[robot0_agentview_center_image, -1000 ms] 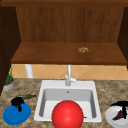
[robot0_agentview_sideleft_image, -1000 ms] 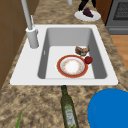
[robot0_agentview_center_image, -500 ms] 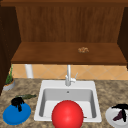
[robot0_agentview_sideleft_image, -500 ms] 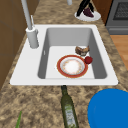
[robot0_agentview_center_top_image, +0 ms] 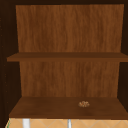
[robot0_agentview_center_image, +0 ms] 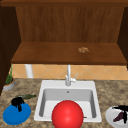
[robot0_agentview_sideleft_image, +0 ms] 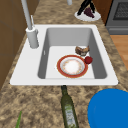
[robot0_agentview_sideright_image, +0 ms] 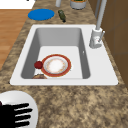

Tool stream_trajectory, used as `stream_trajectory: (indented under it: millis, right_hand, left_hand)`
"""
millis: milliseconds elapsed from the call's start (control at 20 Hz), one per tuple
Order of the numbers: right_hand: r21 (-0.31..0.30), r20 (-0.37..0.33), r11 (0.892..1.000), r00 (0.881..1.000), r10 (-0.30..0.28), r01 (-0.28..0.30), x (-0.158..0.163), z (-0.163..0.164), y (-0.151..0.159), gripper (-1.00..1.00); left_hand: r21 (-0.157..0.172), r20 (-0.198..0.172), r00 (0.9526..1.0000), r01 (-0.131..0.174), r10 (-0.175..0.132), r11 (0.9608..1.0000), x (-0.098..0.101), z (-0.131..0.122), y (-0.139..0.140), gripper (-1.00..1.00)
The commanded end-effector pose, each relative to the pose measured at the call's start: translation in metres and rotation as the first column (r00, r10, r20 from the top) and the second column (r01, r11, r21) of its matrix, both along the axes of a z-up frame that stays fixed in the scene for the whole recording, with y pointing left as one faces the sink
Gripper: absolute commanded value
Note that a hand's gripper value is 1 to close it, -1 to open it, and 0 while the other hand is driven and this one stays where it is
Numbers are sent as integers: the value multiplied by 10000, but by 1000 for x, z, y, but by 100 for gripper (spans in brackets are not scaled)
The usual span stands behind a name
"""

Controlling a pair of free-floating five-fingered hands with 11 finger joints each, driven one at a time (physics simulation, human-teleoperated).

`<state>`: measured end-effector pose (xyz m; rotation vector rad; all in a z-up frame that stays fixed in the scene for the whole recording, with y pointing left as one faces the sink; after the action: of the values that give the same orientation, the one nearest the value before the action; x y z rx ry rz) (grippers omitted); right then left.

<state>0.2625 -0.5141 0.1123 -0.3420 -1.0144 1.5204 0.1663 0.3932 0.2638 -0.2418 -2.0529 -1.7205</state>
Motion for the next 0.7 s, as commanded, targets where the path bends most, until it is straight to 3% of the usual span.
stream_trajectory:
  millis: [0,100,200,400,450,500,600,650]
  right_hand:
    - [13,967,9997,9950,-256,256,-15,6,0,-100]
    - [-14,1207,9997,9924,-225,228,-23,7,0,-100]
    - [-31,551,9998,9983,-177,179,-22,2,1,-100]
    - [-870,522,9956,9982,-303,347,-19,-26,18,-100]
    - [-1044,361,9941,9990,-265,302,-19,-29,21,100]
    - [-1418,79,9898,9999,-129,139,-18,-28,21,100]
    - [-1390,59,9897,9994,-339,344,-20,-21,19,100]
    - [-1273,-110,9912,9992,-377,360,-21,-17,18,-100]
  left_hand:
    - [0,0,10000,0,0,10000,0,0,0,0]
    - [0,0,10000,0,0,10000,0,0,0,0]
    - [0,0,10000,0,0,10000,0,0,0,0]
    - [0,0,10000,0,0,10000,0,0,0,0]
    - [0,0,10000,0,0,10000,0,0,0,0]
    - [0,0,10000,0,0,10000,0,0,0,0]
    - [0,0,10000,0,0,10000,0,0,0,0]
    - [0,0,10000,0,0,10000,0,0,0,0]
